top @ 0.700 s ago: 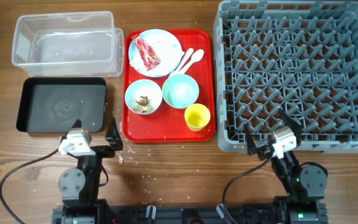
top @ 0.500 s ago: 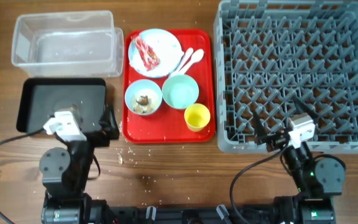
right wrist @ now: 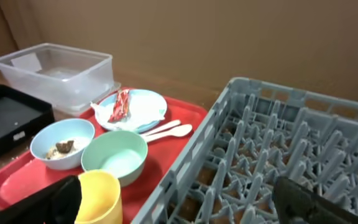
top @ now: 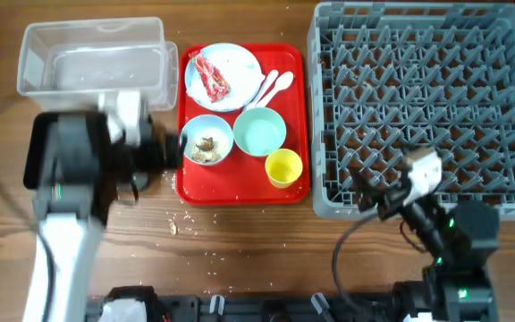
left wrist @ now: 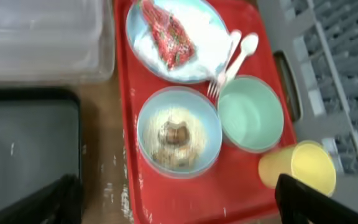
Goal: Sort waste into correct bins and load items into the dishwasher rack
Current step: 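Reach the left gripper to the plate and grasp the red wrapper and tissue, then carry the wrapper and tissue with the left gripper into the clear bin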
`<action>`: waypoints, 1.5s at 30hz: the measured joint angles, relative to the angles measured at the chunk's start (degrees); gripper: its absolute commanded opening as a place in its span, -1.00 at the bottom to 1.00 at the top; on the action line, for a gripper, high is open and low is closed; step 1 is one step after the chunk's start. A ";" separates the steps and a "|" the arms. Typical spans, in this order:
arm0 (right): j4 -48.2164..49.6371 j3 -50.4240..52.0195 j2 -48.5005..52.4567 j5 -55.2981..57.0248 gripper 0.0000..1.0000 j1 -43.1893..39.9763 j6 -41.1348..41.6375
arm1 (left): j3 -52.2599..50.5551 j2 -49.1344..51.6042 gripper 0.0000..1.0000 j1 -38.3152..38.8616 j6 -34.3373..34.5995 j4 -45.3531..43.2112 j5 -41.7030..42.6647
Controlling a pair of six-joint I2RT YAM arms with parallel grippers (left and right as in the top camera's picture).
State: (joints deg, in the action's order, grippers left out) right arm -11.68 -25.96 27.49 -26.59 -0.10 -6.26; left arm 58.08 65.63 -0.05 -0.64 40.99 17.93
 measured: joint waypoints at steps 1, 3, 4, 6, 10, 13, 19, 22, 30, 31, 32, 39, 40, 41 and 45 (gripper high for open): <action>-2.67 -3.23 3.91 0.00 0.99 0.00 -0.04 | 5.29 6.10 1.00 0.70 -1.38 4.22 -0.02; -10.88 -9.73 10.82 -0.20 1.00 0.00 -1.07 | 16.52 17.03 1.00 2.56 -2.86 12.28 -0.22; -16.98 -16.41 18.75 -0.22 1.00 0.00 -2.23 | 23.28 23.61 1.00 3.63 -3.41 14.78 -0.28; -26.16 -25.40 28.98 -0.20 1.00 -0.07 -3.04 | 33.68 33.99 1.00 5.29 -3.85 21.51 -0.68; -36.09 -38.60 47.06 -0.20 1.00 -0.07 -3.26 | 52.94 52.46 1.00 10.29 -4.92 25.92 -3.19; -35.87 -39.23 54.10 -1.20 1.00 -0.07 0.02 | 56.63 56.43 1.00 14.58 -10.47 24.39 -5.05; -33.03 -39.30 55.23 -5.18 0.99 -0.07 1.77 | 57.27 56.43 1.00 17.66 -14.10 20.22 -4.07; -32.76 -39.30 55.23 -5.40 1.00 -0.07 1.92 | 57.27 56.43 1.00 18.18 -14.32 17.92 -3.63; -32.02 -39.34 55.23 -5.55 0.99 -0.07 1.97 | 57.92 64.92 1.00 18.32 12.00 6.93 -19.23; -32.02 -39.34 55.23 -5.55 1.00 -0.07 1.97 | 57.92 67.23 1.00 18.32 15.21 6.93 -20.06; -32.02 -39.34 55.23 -5.55 0.99 -0.07 1.95 | 57.90 69.59 1.00 18.32 17.94 6.97 -20.68; -32.02 -39.34 55.23 -5.55 0.99 -0.07 1.97 | 58.47 74.10 -0.92 18.01 22.93 7.52 -23.74; -32.02 -39.34 55.23 -5.55 1.00 -0.07 1.95 | 58.51 74.10 -0.92 17.92 23.06 7.56 -23.89; -32.02 -39.34 55.23 -5.55 1.00 -0.07 1.97 | 58.55 74.10 -0.92 17.90 23.12 7.54 -23.91; -32.04 -39.34 55.23 -5.55 1.00 -0.07 1.97 | 58.53 72.65 -0.92 17.92 23.32 8.74 -23.41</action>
State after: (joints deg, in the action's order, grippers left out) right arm -43.72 -65.30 82.72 -32.14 -0.16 -4.29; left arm 116.62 138.28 17.87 22.68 49.74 -5.48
